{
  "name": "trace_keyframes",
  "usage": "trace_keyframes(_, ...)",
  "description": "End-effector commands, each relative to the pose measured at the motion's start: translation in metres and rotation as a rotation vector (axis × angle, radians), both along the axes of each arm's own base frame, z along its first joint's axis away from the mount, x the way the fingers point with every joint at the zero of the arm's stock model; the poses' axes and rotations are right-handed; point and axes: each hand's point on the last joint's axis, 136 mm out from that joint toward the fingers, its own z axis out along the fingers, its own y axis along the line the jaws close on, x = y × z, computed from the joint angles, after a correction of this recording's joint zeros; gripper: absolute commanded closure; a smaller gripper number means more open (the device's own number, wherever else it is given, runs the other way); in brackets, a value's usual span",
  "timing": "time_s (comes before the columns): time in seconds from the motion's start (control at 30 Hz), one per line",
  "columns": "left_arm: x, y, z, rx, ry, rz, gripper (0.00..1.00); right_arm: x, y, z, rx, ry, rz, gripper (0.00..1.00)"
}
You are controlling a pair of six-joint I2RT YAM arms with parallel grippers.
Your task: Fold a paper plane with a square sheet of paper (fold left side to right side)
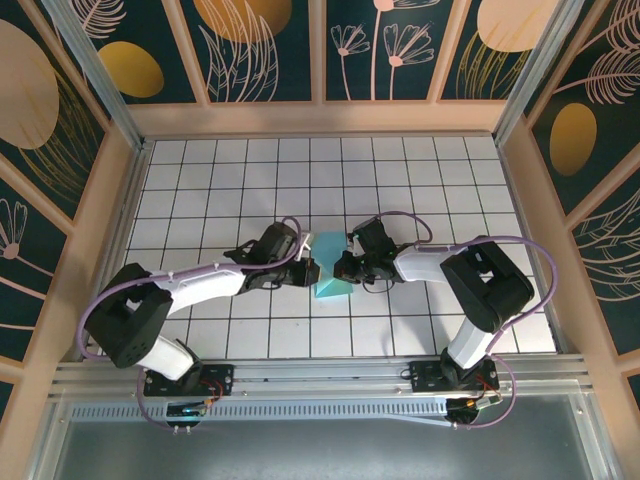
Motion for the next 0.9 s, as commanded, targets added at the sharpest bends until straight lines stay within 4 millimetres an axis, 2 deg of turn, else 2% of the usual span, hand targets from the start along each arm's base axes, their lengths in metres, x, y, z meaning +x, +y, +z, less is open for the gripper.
trace_keyframes(0.0,-0.012,-0.016,0.012,-0.141,0.084,-0.022,0.95,-0.006,-0.003,-0.006,-0.020,0.002,0.007,1.00)
trace_keyframes(0.13,-0.015,-0.024,0.011,-0.179,0.118,-0.042,0.97,-0.006,-0.003,-0.007,-0.020,0.004,0.008,1.00)
trace_keyframes(0.4,-0.012,-0.026,-0.012,-0.130,0.130,-0.035,0.99,-0.007,-0.003,-0.007,-0.023,0.007,0.010,1.00)
trace_keyframes(0.87,-0.022,-0.014,-0.046,-0.033,0.159,-0.026,1.00,-0.009,-0.003,-0.009,-0.029,0.010,0.015,1.00)
